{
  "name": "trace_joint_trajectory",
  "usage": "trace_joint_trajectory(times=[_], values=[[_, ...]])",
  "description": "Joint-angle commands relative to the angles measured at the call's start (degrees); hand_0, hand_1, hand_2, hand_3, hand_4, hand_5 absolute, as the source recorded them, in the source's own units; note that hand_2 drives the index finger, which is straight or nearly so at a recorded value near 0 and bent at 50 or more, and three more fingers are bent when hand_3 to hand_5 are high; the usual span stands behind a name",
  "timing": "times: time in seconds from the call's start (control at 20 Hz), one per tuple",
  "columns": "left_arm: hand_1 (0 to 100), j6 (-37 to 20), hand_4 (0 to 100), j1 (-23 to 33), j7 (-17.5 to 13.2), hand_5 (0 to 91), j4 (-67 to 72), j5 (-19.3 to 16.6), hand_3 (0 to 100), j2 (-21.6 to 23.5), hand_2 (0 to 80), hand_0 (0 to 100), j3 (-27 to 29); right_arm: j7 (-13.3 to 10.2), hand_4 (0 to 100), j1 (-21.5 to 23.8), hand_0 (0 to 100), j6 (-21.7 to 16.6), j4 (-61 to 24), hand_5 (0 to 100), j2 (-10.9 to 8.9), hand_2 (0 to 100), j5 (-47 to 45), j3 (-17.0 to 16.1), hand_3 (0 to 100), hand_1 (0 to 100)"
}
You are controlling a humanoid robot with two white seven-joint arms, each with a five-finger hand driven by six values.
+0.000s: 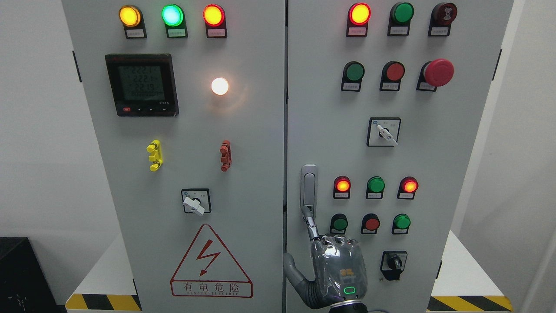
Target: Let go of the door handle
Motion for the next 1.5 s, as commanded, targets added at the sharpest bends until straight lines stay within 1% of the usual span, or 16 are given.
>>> trace_joint_trajectory(times=[0.0, 0.2, 0.8, 1.05, 1.15, 1.45], values=[[0, 0.0, 1, 0.0, 0.0, 0.0, -1.1, 0.0, 9, 0.0, 2.1, 0, -1.2, 0.0, 92, -0.1, 38, 0.0, 0.6, 97, 0.01, 0, -0.2, -1.0, 100, 33], [0, 0.0, 1, 0.0, 0.0, 0.0, -1.1, 0.0, 9, 0.0, 2.1, 0, -1.2, 0.0, 92, -0.1, 37, 0.0, 0.3, 97, -0.17, 0, -0.4, -2.2, 100, 33], [0, 0.0, 1, 0.0, 0.0, 0.0, -1.1, 0.0, 9, 0.0, 2.3, 0, -1.2, -0.4, 92, 0.0, 37, 0.0, -0.4, 97, -0.08, 0, -0.4, -3.0, 100, 32], [0, 0.0, 1, 0.0, 0.0, 0.0, -1.1, 0.0, 9, 0.0, 2.3, 0, -1.2, -0.2, 92, 0.7, 37, 0.0, -0.5, 97, -0.17, 0, -0.4, -2.9, 100, 32], [0, 0.0, 1, 0.0, 0.0, 0.0, -1.1, 0.0, 9, 0.0, 2.3, 0, -1.2, -0.1, 92, 1.1, 37, -0.1, -0.6, 97, -0.17, 0, -0.4, -2.3, 100, 32], [0, 0.0, 1, 0.0, 0.0, 0.0, -1.1, 0.0, 9, 0.0, 2.3, 0, -1.2, 0.0, 96, 1.3, 37, -0.2, -0.3, 97, -0.17, 0, -0.2, -1.8, 100, 32]])
